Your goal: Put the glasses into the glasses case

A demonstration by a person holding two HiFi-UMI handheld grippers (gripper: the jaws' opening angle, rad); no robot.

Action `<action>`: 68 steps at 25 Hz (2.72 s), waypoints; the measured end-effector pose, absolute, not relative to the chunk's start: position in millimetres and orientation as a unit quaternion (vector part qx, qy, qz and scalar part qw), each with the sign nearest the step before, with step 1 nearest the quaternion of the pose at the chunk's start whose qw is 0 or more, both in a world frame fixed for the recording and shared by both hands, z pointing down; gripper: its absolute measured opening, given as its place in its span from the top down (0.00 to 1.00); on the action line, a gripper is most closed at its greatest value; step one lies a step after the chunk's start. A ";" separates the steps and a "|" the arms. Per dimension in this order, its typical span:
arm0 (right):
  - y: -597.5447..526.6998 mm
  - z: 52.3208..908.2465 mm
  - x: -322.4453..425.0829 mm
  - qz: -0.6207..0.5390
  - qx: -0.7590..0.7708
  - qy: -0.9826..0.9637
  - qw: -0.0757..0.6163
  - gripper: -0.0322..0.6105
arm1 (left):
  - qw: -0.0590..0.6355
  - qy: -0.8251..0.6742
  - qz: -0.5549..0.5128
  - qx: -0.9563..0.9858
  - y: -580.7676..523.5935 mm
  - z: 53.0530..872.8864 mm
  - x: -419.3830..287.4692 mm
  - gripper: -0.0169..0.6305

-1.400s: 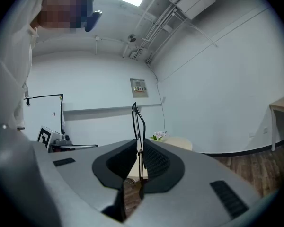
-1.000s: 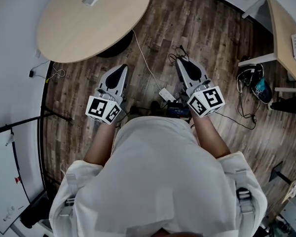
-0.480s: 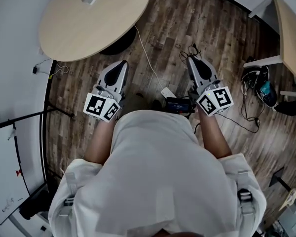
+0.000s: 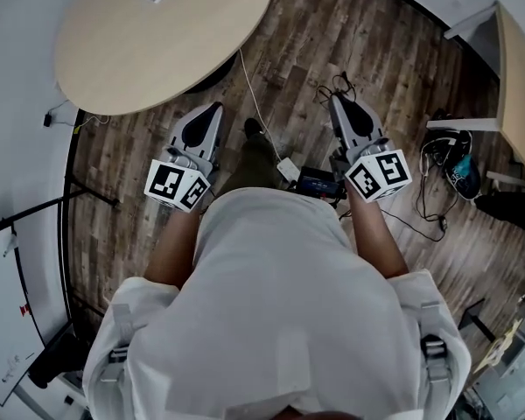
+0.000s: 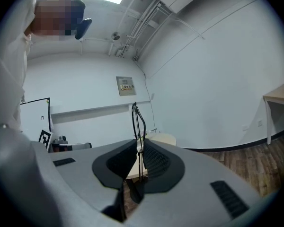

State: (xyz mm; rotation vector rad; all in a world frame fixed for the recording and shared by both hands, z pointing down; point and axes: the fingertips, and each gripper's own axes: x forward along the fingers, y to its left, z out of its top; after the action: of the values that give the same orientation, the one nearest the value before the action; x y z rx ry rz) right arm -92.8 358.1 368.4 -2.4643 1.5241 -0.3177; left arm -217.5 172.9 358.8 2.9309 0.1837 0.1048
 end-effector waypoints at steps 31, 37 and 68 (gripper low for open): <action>73.3 355.9 107.4 -0.128 -0.762 0.634 -0.011 0.87 | 0.164 -0.031 -0.024 0.986 -80.8 380.8 -25.9 0.95; 25.7 366.8 134.8 -0.142 -0.730 0.669 -0.003 0.87 | 0.164 -0.082 -0.020 0.983 -115.1 393.9 -17.7 0.95; -206.5 377.9 226.0 -0.146 -0.283 0.934 -0.162 0.87 | 0.108 -0.509 0.001 0.854 -117.5 364.9 1.8 0.95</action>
State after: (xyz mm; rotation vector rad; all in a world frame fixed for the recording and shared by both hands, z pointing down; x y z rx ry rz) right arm 226.0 -206.5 377.9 -0.9944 3.2808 -0.5135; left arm 1.8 -117.5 364.9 2.5116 -1.4982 0.0021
